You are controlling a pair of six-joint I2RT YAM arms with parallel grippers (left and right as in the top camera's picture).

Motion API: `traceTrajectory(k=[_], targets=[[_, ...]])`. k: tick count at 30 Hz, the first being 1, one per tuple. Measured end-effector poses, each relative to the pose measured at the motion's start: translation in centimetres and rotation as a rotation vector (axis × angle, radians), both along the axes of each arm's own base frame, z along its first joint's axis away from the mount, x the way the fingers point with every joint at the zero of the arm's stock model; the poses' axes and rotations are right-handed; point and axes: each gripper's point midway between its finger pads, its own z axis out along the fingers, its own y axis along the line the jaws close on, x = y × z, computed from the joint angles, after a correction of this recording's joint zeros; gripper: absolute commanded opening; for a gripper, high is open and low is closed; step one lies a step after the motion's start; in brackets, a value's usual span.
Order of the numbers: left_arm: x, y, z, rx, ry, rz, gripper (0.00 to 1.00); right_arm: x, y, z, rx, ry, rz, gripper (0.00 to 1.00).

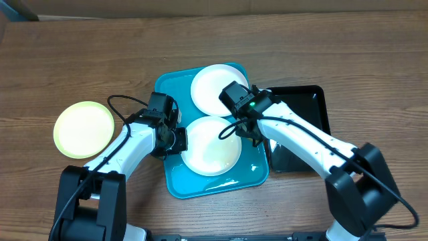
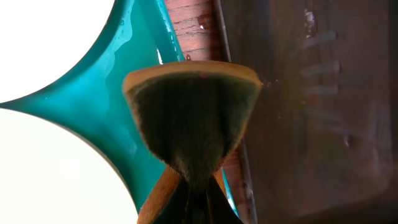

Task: Clean dirty plates on tray and stack at the side
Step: 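Scrub the white plate with the sponge while the left gripper holds it, then return the sponge to the black tray with the right gripper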

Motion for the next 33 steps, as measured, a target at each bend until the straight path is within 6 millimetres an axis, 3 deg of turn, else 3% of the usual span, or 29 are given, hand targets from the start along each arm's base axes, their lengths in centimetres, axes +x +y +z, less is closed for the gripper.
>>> traceTrajectory(k=[3,7,11,16,23,26,29,33], targets=[[0.1,0.0,0.2,-0.001,0.0,-0.005,0.04,-0.1,-1.1,2.3,0.031,-0.02,-0.016,0.04],[0.2,0.0,0.9,0.003,0.009,-0.011,0.04,0.7,-4.5,5.7,0.104,-0.052,-0.082,0.04],[1.1,-0.1,2.9,0.005,-0.04,-0.031,0.04,1.9,-7.5,6.2,0.175,-0.037,-0.121,0.04],[1.6,0.4,5.2,0.033,-0.106,-0.036,0.04,1.4,-10.2,2.3,0.243,0.033,-0.143,0.04],[1.2,1.6,6.6,0.095,-0.138,-0.037,0.04,-0.3,-12.6,-3.5,0.313,0.072,-0.172,0.09],[1.0,2.1,7.4,0.15,-0.148,-0.045,0.04,-1.1,-12.2,-5.2,0.339,0.072,-0.156,0.29],[0.9,1.8,8.7,0.21,-0.173,-0.077,0.04,-1.6,-11.9,-6.1,0.357,0.076,-0.146,0.6],[1.5,0.2,11.3,0.305,-0.249,-0.153,0.04,-1.7,-11.8,-6.4,0.367,0.075,-0.137,0.62]])
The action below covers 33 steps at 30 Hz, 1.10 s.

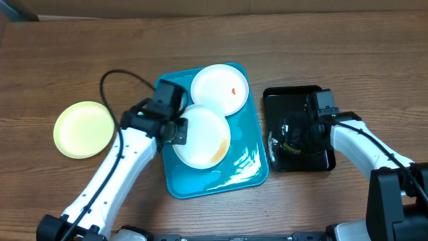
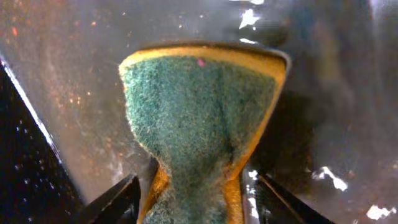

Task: Clean dirty plates on tray and stack at the side
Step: 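Return the sponge to the black tray with the right gripper, then lift the white plate with the left gripper and tilt it over the black tray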

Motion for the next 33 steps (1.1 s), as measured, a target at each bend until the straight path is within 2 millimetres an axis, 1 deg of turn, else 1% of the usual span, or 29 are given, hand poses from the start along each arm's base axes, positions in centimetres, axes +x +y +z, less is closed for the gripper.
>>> traceTrajectory(k=[3,7,9,11,16,20,22,25,26,29,30,31,33], targets=[[0.4,-1.4,1.4,0.031,-0.051,-0.046,0.04,0.0,0.0,0.0,0.002,0.001,0.0,0.62],[0.7,-2.7,2.0,-0.001,-0.079,-0.065,0.04,0.0,0.0,0.0,0.002,0.001,0.0,0.62],[1.2,-3.6,2.2,-0.054,-0.097,-0.076,0.04,0.0,0.0,0.0,0.002,0.001,0.001,0.62],[2.0,-5.3,2.7,-0.148,-0.122,-0.09,0.04,0.0,0.0,0.0,0.002,0.001,0.0,0.62],[2.6,-8.3,3.8,-0.319,-0.145,-0.109,0.04,-0.1,0.0,0.0,0.002,0.002,0.001,0.62],[3.7,-9.5,5.0,-0.385,-0.199,-0.114,0.04,-0.1,0.0,0.0,0.003,0.003,0.001,0.62],[4.6,-10.5,5.9,-0.409,-0.257,-0.126,0.04,-0.1,0.0,0.0,0.003,0.004,0.0,0.61],[5.2,-12.2,7.2,-0.415,-0.333,-0.155,0.04,-0.1,0.1,0.0,0.005,0.005,0.001,0.61],[5.3,-12.9,7.6,-0.411,-0.365,-0.167,0.04,-0.1,0.1,0.0,0.007,0.005,0.001,0.58],[5.1,-14.6,8.6,-0.386,-0.435,-0.192,0.04,-0.5,0.2,-0.1,0.012,0.022,0.0,0.53],[5.0,-15.1,8.8,-0.372,-0.453,-0.198,0.04,-0.8,0.2,-0.1,0.013,0.034,-0.005,0.48],[4.8,-15.3,8.9,-0.357,-0.466,-0.199,0.04,-1.0,0.2,-0.2,0.013,0.044,-0.007,0.45],[4.6,-15.7,9.0,-0.334,-0.484,-0.201,0.04,-1.5,0.1,-0.2,0.015,0.067,-0.018,0.43]])
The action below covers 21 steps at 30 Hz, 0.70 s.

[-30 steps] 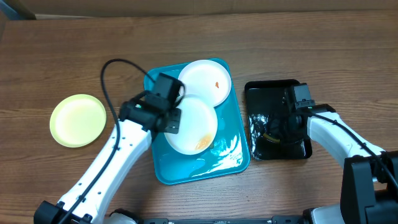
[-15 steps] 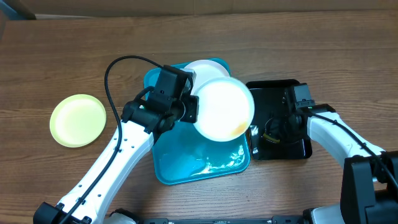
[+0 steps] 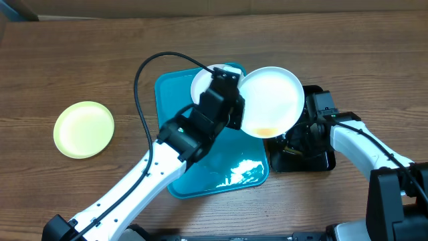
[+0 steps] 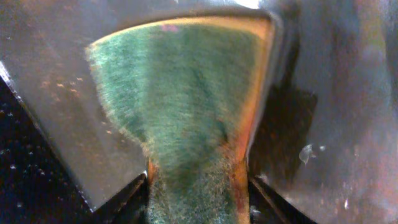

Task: Clean dirty plates on tray and stack at the side
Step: 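Lift the white plate with the left gripper and tilt it over the black tray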

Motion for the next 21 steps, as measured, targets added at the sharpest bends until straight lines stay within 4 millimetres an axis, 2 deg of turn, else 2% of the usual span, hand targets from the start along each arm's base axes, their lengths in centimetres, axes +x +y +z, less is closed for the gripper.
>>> traceTrajectory(k=[8,12,13,15,17,21], targets=[[0.6,0.8,-0.5,0.053,-0.02,0.055,0.04,-0.8,0.6,0.4,0.074,0.024,0.042,0.41],[0.8,1.1,-0.5,0.065,-0.029,0.073,0.04,-0.9,0.6,2.1,0.077,-0.019,0.062,0.38],[0.8,1.2,-0.5,0.067,-0.03,0.075,0.04,-0.8,0.5,2.9,0.071,-0.041,0.061,0.42],[0.9,1.3,-0.5,0.069,-0.032,0.079,0.04,-0.9,0.1,4.6,0.051,-0.089,0.054,0.56],[0.9,1.3,-0.5,0.07,-0.033,0.081,0.04,-0.8,-0.3,6.1,0.034,-0.139,0.058,0.64],[1.2,1.1,-0.1,0.058,-0.05,0.081,0.04,-1.2,-0.8,8.0,0.009,-0.18,0.044,0.66]])
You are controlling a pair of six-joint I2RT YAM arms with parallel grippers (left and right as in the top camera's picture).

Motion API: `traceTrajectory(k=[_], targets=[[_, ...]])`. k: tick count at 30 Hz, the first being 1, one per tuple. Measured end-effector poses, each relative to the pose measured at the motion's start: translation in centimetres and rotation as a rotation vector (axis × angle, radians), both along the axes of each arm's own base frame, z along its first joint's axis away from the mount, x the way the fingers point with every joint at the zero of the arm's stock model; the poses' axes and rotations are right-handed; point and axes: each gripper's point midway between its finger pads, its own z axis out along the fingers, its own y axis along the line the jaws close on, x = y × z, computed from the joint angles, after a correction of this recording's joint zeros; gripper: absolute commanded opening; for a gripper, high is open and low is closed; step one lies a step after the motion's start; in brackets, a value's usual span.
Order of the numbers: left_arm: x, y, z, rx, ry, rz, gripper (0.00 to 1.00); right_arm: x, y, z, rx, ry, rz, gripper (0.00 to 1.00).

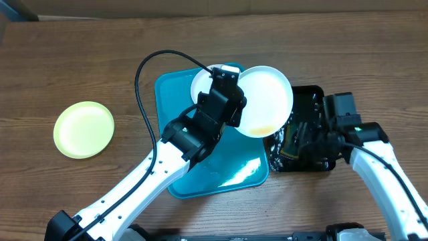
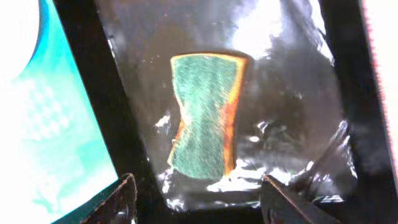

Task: Clean dirty plates on tray and stack at the side
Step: 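Lift the white plate with the left gripper and tilt it over the black tray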

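Note:
My left gripper (image 1: 234, 112) is shut on the rim of a white plate (image 1: 269, 94), which it holds tilted above the right edge of the teal tray (image 1: 214, 171). An orange smear (image 1: 264, 130) marks the plate's lower edge. A second white plate (image 1: 202, 84) lies at the back of the tray, largely covered by the arm. The green and yellow sponge (image 2: 205, 115) lies loose in the wet black tray (image 2: 90, 93). My right gripper (image 2: 199, 205) hangs open above it, clear of the sponge.
A pale green plate (image 1: 83, 128) sits alone on the wooden table (image 1: 67, 60) at the far left. The black tray (image 1: 314, 94) stands just right of the teal tray. The left arm's black cable (image 1: 144, 67) loops over the table.
My right gripper was shut on the sponge, pressed into the black tray. It is now open and higher, with the sponge left lying in the tray. The held plate has shifted slightly left.
First my right gripper held the sponge over the teal tray while the left gripped the near plate's rim. Then the sponge was in the black tray and the plate had shifted. Later the left held the plate up beside the black tray. Now the sponge lies released.

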Motion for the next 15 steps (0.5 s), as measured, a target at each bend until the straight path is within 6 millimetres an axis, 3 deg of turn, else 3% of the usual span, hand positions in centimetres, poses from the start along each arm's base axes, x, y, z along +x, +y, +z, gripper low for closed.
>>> traceTrajectory(k=[4,8,12,15], targets=[[0.2,-1.2,0.2,0.0,-0.031,-0.027,0.04,-0.8,-1.6,-0.1,-0.045,0.035,-0.09,0.67],[-0.2,-3.5,-1.2,0.078,-0.055,-0.087,0.04,-1.2,-4.6,0.7,-0.058,0.044,-0.235,0.68],[-1.1,-5.7,-3.4,0.193,-0.079,-0.134,0.04,-1.2,-8.3,3.5,-0.037,-0.031,-0.397,0.71],[-1.2,-6.5,-3.4,0.245,-0.126,-0.133,0.04,-1.4,-9.9,5.2,0.003,-0.1,-0.464,0.73]])
